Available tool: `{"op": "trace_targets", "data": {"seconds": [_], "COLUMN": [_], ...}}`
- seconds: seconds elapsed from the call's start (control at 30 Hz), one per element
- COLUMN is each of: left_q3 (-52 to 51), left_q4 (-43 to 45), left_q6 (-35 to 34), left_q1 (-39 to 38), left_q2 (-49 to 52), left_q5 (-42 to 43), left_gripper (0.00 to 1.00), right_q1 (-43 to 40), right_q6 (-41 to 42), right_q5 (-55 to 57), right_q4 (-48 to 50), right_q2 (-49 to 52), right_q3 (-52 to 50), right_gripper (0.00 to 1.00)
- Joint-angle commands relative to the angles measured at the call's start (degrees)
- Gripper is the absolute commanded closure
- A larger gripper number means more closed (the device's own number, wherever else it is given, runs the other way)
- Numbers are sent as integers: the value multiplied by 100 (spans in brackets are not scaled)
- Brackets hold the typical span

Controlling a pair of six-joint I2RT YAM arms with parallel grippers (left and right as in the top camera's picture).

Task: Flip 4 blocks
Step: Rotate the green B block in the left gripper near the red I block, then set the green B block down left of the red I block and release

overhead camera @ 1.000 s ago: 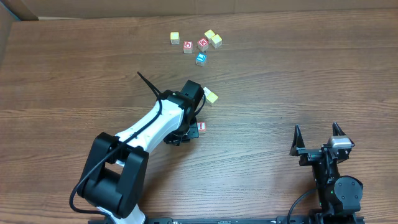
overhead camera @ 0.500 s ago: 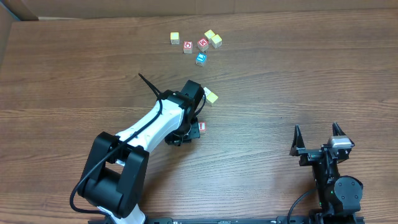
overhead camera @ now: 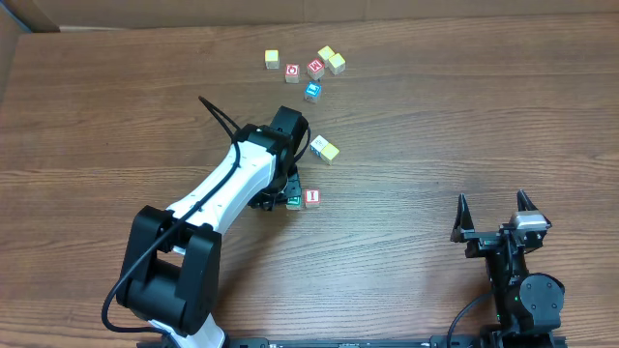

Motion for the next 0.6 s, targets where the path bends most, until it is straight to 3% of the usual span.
{"op": "trace_targets", "data": {"seconds": [0.0,0.57], "left_q3": [-157,-516], "left_q4": [48,540], "left_q6": [66,-83], "left_q1": [-37,-52], "left_q2": [9,20], "left_q5": [-157,216], "left_gripper": [96,96], "right_q1": [-17,-17], "right_q6": [-9,-9], "right_q5": [-24,-24], "right_q4": [39,39], "right_q2": [-39,-39], "right_q3": [-59,-59], "right_gripper": [0,0]}}
